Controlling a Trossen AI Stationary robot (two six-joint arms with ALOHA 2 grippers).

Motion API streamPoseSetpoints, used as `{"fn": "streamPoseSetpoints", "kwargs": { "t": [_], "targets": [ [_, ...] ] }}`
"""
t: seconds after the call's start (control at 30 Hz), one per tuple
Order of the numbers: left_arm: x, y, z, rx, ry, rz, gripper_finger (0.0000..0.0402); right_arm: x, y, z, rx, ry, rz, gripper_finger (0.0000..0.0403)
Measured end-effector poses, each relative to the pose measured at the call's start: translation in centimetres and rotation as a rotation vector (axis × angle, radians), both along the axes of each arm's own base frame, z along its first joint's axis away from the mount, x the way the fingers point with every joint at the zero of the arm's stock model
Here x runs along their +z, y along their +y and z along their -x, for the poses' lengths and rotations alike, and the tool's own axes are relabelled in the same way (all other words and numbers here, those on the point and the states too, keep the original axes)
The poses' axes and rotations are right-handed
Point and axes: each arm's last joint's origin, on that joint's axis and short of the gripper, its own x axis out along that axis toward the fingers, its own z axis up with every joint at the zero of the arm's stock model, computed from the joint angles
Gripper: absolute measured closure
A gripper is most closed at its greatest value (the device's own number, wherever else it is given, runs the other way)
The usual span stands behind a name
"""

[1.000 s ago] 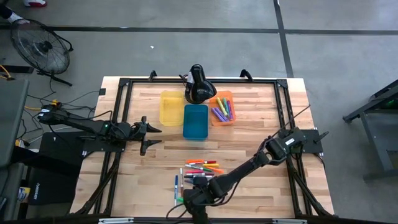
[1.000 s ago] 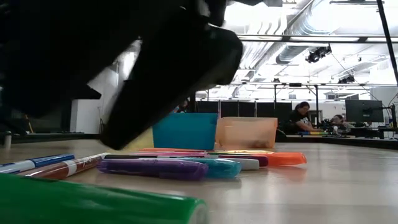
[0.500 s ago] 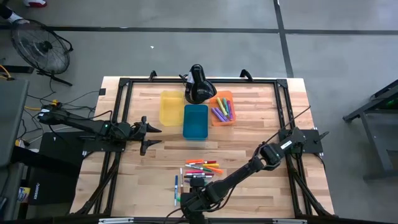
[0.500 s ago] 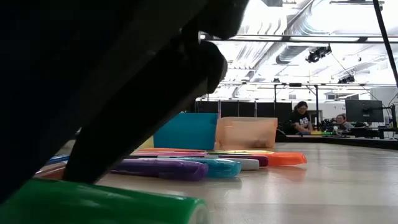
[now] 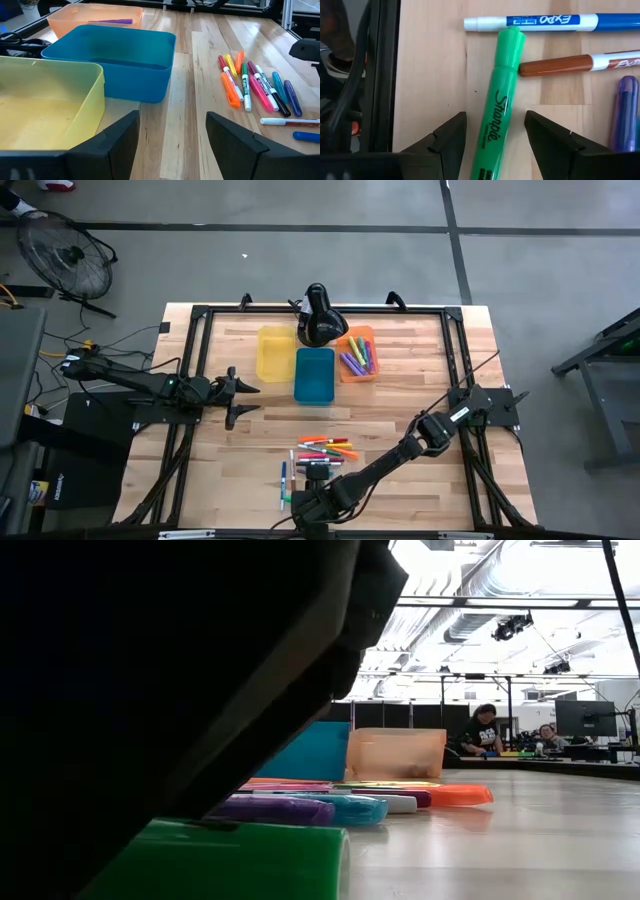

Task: Pick & Place Markers
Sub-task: Put the green highlighter into the orange bin

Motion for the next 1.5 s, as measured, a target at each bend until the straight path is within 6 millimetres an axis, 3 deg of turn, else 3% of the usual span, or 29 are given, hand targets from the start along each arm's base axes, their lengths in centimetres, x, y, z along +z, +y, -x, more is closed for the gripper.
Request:
{"fn": "streamPoseSetpoints", "kwargs": {
  "t": [0.43, 1.0, 1.33, 1.5],
  "targets": [
    [0.0, 0.0, 0.0, 0.000, 0.000, 0.000, 0.0177, -0.4, 1.2, 1.7, -0.067, 0.060, 0.026, 0.0215],
    [0.0, 0.0, 0.0, 0.000, 0.000, 0.000, 0.0177, -0.4, 0.7, 1.5, -0.073, 0.076, 0.011, 0.0337],
    [0.0, 0.0, 0.0, -0.001, 0.000, 0.000, 0.0177, 2.1, 0.6, 1.7, -0.065, 0.048, -0.037, 0.0347],
    [0.0, 0.0, 0.0, -0.001, 0.000, 0.000, 0.0177, 4.6, 0.7, 1.8, -0.058, -0.005, -0.083, 0.0347]
  ]
}}
